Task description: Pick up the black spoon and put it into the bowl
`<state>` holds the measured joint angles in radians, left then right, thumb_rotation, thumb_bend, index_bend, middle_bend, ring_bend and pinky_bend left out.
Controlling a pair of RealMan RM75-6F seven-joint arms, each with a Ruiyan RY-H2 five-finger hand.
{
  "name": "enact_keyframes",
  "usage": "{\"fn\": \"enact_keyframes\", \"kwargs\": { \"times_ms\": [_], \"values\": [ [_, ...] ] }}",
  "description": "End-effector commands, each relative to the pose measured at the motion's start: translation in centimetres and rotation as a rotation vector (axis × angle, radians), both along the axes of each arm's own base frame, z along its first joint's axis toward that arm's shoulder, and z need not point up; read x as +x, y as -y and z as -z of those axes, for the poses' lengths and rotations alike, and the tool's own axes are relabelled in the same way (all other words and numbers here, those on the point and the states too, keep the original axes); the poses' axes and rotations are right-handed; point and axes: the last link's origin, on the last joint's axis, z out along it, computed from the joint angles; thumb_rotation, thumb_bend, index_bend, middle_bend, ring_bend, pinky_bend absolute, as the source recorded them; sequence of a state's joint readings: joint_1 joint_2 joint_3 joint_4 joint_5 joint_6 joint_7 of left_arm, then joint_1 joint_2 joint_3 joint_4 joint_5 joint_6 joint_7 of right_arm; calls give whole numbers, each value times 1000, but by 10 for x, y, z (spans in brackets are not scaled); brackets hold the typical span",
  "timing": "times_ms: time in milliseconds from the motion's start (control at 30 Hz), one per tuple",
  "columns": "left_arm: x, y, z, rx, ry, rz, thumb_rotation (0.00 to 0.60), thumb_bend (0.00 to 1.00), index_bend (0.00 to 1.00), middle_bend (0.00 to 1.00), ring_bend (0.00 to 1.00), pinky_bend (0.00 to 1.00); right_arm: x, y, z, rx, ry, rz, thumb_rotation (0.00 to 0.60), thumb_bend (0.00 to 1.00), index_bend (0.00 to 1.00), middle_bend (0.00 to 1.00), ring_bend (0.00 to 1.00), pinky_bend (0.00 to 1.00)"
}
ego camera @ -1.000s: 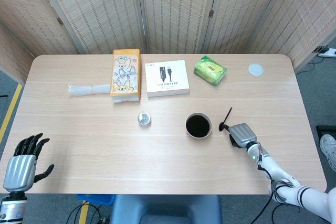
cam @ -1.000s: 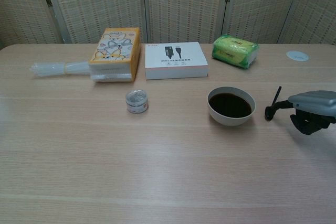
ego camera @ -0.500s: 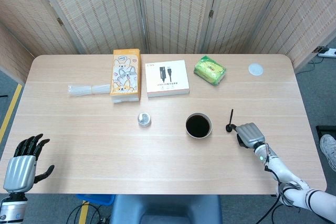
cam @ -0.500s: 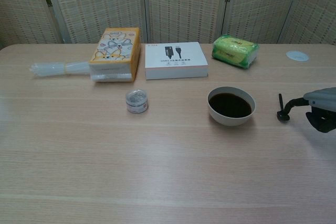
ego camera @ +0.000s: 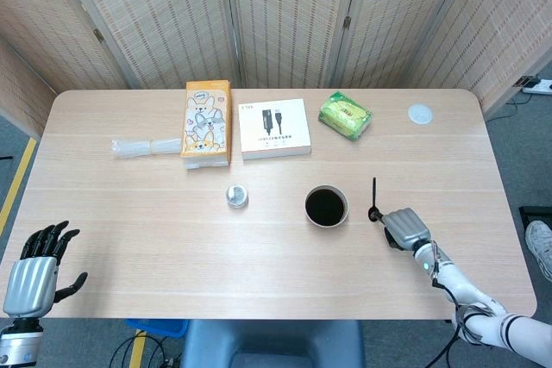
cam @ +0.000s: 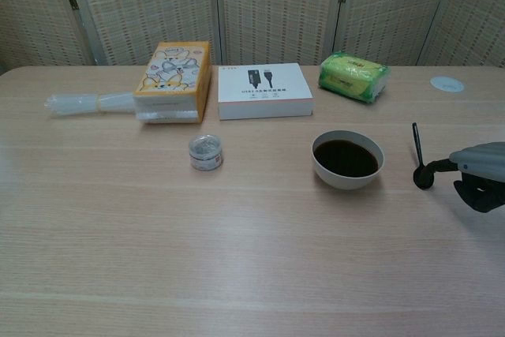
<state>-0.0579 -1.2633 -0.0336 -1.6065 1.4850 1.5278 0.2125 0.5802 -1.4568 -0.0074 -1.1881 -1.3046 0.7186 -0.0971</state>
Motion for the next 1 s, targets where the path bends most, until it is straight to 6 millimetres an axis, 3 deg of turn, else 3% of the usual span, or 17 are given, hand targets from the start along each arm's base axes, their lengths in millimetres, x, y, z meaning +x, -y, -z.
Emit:
{"fn": "enact_keyframes", "kwargs": {
  "times_ms": [33, 1000],
  "values": [
    [0, 0, 0, -1, 0, 1, 600, 267, 221, 134, 130, 150, -1, -1, -1, 1, -3, 1, 600, 845, 239, 978, 1000, 1000],
    [1, -2, 4, -10, 1, 0, 600, 267, 221, 134, 130, 150, -15, 4, -8, -27, -25, 43, 600, 844, 240, 978, 1000, 1000]
  ]
}}
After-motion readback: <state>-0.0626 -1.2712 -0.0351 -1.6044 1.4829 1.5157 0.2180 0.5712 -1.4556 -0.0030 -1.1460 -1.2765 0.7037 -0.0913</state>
